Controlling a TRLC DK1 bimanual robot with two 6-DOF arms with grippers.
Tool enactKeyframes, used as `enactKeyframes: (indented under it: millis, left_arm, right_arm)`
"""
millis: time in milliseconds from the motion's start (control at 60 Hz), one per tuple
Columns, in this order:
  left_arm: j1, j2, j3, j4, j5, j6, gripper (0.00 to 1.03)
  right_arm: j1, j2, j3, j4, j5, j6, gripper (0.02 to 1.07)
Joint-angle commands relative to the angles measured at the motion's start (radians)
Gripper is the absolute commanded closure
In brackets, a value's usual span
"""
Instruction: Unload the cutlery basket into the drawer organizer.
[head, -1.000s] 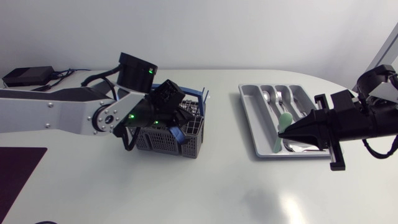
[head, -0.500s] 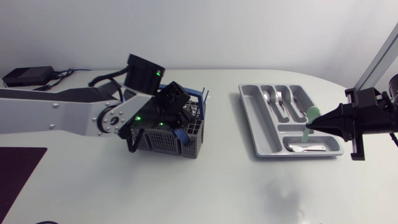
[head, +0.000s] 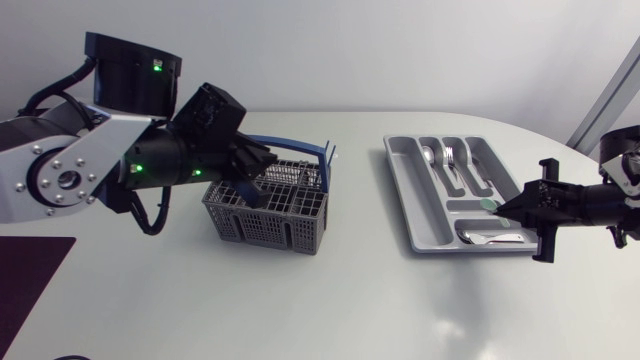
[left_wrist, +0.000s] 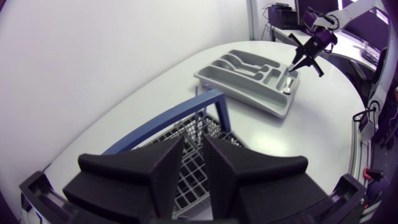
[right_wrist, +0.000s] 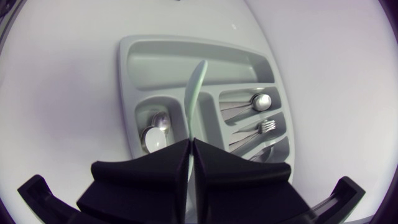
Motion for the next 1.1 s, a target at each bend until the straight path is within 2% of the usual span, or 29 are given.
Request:
enactKeyframes:
  millis: [0,83,383,550,600,633,683,717,767,833,950,1083]
  left_arm:
    - [0.044,-0.013,-0.034,-0.012,-0.001,-0.028,0.72]
    - [0.067,-0.034,-0.053,-0.018,0.002,-0.028,0.72]
    - [0.110,-0.092,-0.092,-0.049,0.002,-0.028,0.72]
    - [0.110,-0.129,-0.091,-0.081,0.002,-0.028,0.72]
    - [0.111,-0.140,-0.091,-0.087,0.002,-0.028,0.72]
    - [0.116,-0.143,-0.091,-0.094,0.002,-0.028,0.72]
    - [0.122,-0.151,-0.092,-0.095,0.002,-0.026,0.72]
    - [0.125,-0.154,-0.094,-0.097,0.000,-0.026,0.72]
    - [0.128,-0.157,-0.095,-0.103,0.000,-0.025,0.69]
    - [0.139,-0.166,-0.095,-0.106,0.000,-0.025,0.69]
    - [0.159,-0.181,-0.100,-0.118,0.000,-0.020,0.68]
    - [0.209,-0.189,-0.123,-0.124,0.002,-0.016,0.66]
  right_arm:
    - [0.018,0.043,-0.047,0.068,0.059,0.003,1.01]
    - [0.041,0.066,-0.095,0.177,0.121,0.002,1.01]
    - [0.095,0.117,-0.167,0.385,0.318,-0.018,1.01]
    - [0.112,0.104,-0.188,0.425,0.375,-0.024,1.00]
    - [0.113,0.089,-0.196,0.425,0.386,-0.024,0.90]
    - [0.113,0.075,-0.205,0.425,0.394,-0.029,0.77]
    - [0.113,0.049,-0.218,0.425,0.407,-0.035,0.51]
    - [0.113,0.032,-0.222,0.425,0.409,-0.035,0.40]
    - [0.113,0.005,-0.227,0.421,0.409,-0.034,0.29]
    - [0.112,-0.035,-0.228,0.405,0.409,-0.034,0.08]
    - [0.107,-0.116,-0.205,0.333,0.387,-0.014,0.06]
    - [0.129,-0.238,-0.172,0.194,0.294,0.109,0.06]
